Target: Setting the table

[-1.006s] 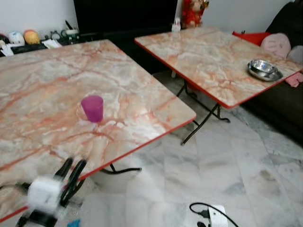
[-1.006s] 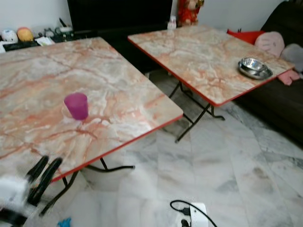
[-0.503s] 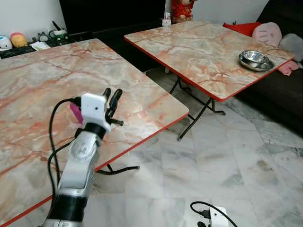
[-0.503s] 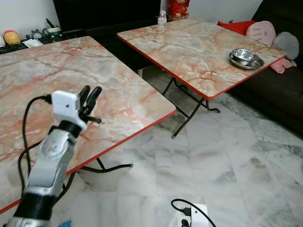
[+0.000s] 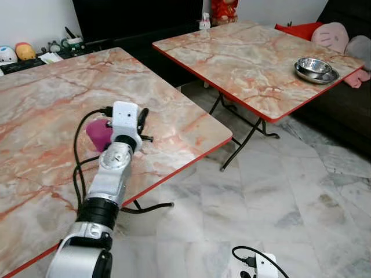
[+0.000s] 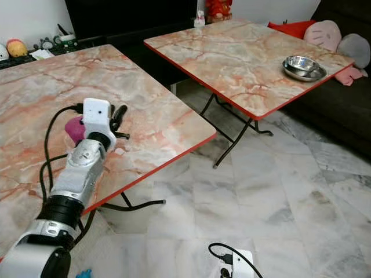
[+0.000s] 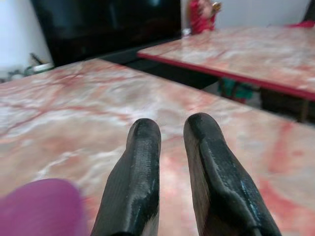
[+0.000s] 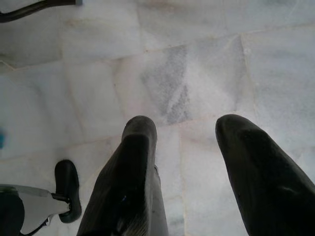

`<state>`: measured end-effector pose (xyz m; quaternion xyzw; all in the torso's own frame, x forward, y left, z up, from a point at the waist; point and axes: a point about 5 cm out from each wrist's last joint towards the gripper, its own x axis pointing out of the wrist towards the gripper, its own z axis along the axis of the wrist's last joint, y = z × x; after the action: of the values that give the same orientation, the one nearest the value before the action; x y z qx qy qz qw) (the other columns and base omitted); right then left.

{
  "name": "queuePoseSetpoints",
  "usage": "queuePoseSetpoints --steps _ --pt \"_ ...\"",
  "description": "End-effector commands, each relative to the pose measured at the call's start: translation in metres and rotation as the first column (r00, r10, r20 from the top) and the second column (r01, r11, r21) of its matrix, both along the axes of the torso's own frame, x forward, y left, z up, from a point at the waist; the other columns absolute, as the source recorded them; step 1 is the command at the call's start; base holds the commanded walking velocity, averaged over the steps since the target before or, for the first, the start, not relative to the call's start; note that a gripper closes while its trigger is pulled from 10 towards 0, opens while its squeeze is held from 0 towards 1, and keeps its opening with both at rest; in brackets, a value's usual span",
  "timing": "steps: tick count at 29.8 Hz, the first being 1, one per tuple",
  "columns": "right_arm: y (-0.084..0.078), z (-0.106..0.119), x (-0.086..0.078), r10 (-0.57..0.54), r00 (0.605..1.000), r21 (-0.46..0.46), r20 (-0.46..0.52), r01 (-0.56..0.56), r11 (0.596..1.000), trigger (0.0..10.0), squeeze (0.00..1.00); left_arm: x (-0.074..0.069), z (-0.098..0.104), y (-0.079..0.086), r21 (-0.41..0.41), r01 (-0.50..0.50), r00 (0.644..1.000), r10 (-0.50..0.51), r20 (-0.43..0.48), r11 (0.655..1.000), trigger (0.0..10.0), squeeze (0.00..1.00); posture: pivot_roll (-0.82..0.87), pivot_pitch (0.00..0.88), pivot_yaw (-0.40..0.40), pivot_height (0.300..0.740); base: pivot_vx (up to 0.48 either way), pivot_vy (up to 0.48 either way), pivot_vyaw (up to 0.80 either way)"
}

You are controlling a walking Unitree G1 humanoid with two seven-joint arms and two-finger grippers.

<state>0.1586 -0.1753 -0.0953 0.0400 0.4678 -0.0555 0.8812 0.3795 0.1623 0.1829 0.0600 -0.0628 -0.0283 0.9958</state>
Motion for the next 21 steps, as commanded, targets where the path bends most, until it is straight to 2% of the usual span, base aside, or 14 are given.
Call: queuePoseSetpoints --steps 1,4,9,12,15,21 --pt "-0.001 -0.001 -0.002 -0.017 1.0 0.0 -0.001 0.017 1.0 10.0 0.0 0.002 0.003 0.007 -0.009 -0.029 0.999 0.029 0.017 1.0 10.0 0.0 0.21 0.0 -0.041 0.74 0.0 0.0 0.0" --pt "-0.002 -0.001 -0.003 -0.026 1.0 0.001 0.001 0.026 1.0 10.0 0.0 -0.001 0.007 0.026 -0.043 -0.064 0.996 0.067 0.061 0.997 10.0 0.0 0.21 0.0 -0.044 0.74 0.0 0.0 0.0" --pt "-0.002 -0.001 -0.003 -0.016 1.0 -0.002 -0.003 0.016 1.0 10.0 0.0 -0.001 0.002 0.046 -0.008 -0.088 0.995 0.088 0.046 0.996 10.0 0.0 0.21 0.0 -0.049 0.74 0.0 0.0 0.0" --pt "-0.003 -0.001 -0.003 -0.021 1.0 -0.003 -0.002 0.021 1.0 10.0 0.0 0.005 0.012 0.054 -0.062 -0.112 0.992 0.115 0.054 0.992 10.0 0.0 0.21 0.0 -0.046 0.74 0.0 0.0 0.0" --pt "-0.004 0.0 -0.002 -0.019 1.0 -0.004 -0.001 0.019 1.0 10.0 0.0 0.014 0.019 0.053 -0.084 -0.135 0.99 0.137 0.02 0.987 10.0 0.0 0.2 0.0 -0.048 0.74 0.0 0.0 0.0" --pt "-0.003 0.0 -0.002 -0.02 1.0 -0.005 0.0 0.02 1.0 10.0 0.0 0.019 0.018 0.051 -0.12 -0.174 0.985 0.172 -0.029 0.977 10.0 0.0 0.19 0.0 -0.044 0.74 0.0 0.0 0.0"
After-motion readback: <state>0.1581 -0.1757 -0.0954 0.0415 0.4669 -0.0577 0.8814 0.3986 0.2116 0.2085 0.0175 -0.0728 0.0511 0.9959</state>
